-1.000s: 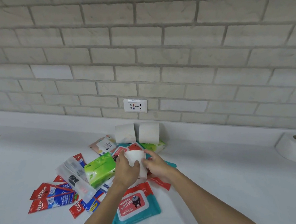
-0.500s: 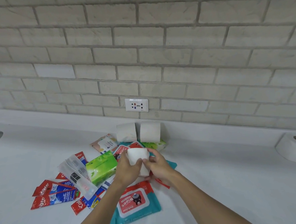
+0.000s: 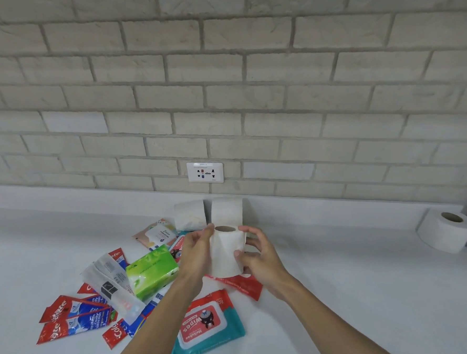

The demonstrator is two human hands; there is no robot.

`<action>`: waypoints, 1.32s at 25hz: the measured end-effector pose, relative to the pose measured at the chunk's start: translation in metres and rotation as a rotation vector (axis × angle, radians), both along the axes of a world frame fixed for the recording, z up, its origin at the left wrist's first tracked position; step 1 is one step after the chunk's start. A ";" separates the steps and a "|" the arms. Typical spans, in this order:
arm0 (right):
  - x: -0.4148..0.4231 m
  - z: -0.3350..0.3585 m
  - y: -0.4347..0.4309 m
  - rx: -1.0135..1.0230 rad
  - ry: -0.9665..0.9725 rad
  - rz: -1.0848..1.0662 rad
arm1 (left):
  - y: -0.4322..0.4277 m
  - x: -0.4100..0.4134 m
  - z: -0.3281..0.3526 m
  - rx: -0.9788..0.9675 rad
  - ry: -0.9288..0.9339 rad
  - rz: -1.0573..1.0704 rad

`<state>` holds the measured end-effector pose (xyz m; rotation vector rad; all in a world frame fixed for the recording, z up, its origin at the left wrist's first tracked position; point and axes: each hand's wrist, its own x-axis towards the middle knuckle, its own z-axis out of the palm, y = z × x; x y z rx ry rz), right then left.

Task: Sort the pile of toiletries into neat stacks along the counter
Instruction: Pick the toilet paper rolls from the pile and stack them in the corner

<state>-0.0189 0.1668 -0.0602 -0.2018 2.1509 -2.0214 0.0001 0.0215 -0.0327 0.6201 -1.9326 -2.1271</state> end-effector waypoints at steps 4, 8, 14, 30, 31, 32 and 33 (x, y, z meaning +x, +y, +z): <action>0.007 0.008 0.008 -0.082 0.020 0.010 | 0.005 -0.001 0.005 0.091 0.015 -0.032; 0.014 0.018 0.028 -0.197 -0.010 -0.076 | 0.025 -0.006 0.007 0.130 0.013 -0.068; 0.017 0.025 0.075 -0.274 -0.208 -0.169 | 0.072 -0.011 0.012 0.077 0.090 -0.149; 0.044 0.030 0.232 -0.252 -0.205 -0.451 | 0.223 -0.021 0.015 0.061 0.087 -0.634; 0.046 0.030 0.242 -0.260 -0.200 -0.475 | 0.233 -0.022 0.015 0.050 0.081 -0.660; 0.047 0.029 0.250 -0.271 -0.195 -0.497 | 0.243 -0.022 0.015 0.044 0.074 -0.681; 0.048 0.027 0.258 -0.279 -0.192 -0.517 | 0.252 -0.023 0.014 0.045 0.067 -0.696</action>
